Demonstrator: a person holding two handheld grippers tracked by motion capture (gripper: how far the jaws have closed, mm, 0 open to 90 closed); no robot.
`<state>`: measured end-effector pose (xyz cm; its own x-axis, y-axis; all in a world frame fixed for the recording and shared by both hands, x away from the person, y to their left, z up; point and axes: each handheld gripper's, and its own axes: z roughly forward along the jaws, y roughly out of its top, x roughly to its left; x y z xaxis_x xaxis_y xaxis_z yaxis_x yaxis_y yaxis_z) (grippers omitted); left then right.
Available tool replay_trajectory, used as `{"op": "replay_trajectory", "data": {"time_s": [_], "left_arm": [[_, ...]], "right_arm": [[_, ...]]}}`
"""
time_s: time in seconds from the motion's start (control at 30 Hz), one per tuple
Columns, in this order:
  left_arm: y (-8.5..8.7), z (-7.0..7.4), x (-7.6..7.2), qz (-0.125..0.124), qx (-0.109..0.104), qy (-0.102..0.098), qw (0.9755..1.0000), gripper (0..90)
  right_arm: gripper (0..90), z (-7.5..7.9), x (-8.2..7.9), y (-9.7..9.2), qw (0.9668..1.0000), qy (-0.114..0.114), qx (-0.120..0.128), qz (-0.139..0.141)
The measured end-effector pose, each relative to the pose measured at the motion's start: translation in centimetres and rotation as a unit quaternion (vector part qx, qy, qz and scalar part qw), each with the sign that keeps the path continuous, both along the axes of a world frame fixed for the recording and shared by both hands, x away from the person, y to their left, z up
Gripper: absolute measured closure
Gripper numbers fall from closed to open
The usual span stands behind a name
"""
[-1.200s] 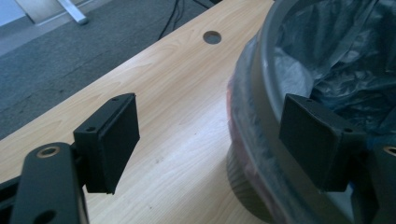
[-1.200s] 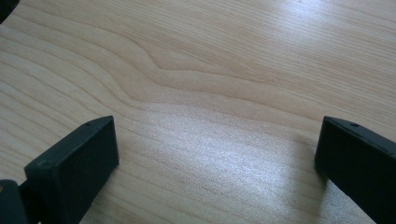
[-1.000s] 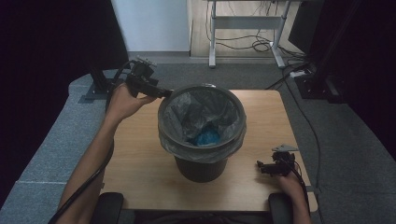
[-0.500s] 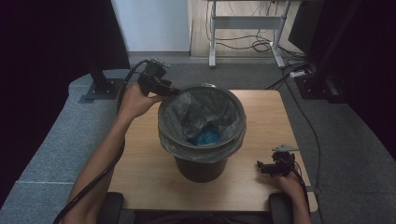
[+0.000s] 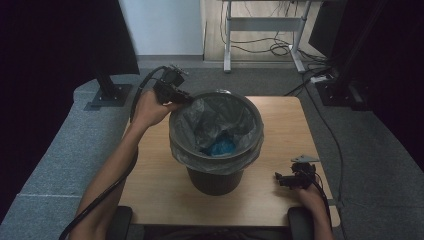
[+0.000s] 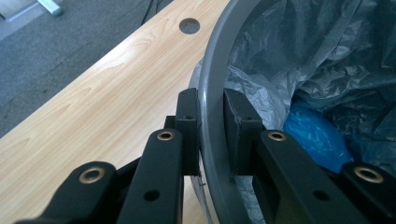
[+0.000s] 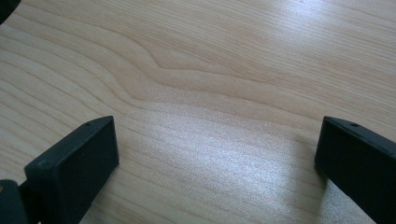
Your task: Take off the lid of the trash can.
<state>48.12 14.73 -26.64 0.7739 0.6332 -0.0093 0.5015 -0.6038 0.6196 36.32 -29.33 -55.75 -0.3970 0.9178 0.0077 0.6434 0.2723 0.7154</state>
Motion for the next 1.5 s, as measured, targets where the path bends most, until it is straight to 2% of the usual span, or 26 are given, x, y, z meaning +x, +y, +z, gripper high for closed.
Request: {"op": "replay_trajectory", "data": {"time_s": [0.07, 0.17, 0.47, 0.7, 1.03, 1.5], "left_arm": [[0.2, 0.3, 0.2, 0.000, -0.009, 0.013, 0.9999, 77.7], [0.4, 0.6, 0.2, 0.004, -0.018, 0.018, 0.9997, 78.0], [2.4, 1.3, 0.4, 0.025, -0.033, 0.023, 0.9989, 78.2], [3.8, 1.1, 0.4, 0.030, -0.049, 0.033, 0.9978, 78.2], [5.6, 1.0, 0.2, 0.040, -0.058, 0.036, 0.9968, 78.2], [9.4, 0.9, -0.5, 0.069, -0.068, 0.036, 0.9946, 78.1]], "right_arm": [[0.0, 0.0, 0.0, 0.0, 1.0000, 0.000, 0.000, 0.000], [0.0, 0.0, 0.0, 0.0, 1.0000, 0.000, 0.000, 0.000], [0.0, 0.0, 0.0, 0.0, 1.0000, 0.000, 0.000, 0.000], [0.0, 0.0, 0.0, 0.0, 1.0000, 0.000, 0.000, 0.000], [0.0, 0.0, 0.0, 0.0, 1.0000, 0.000, 0.000, 0.000], [0.0, 0.0, 0.0, 0.0, 1.0000, 0.000, 0.000, 0.000]]}}
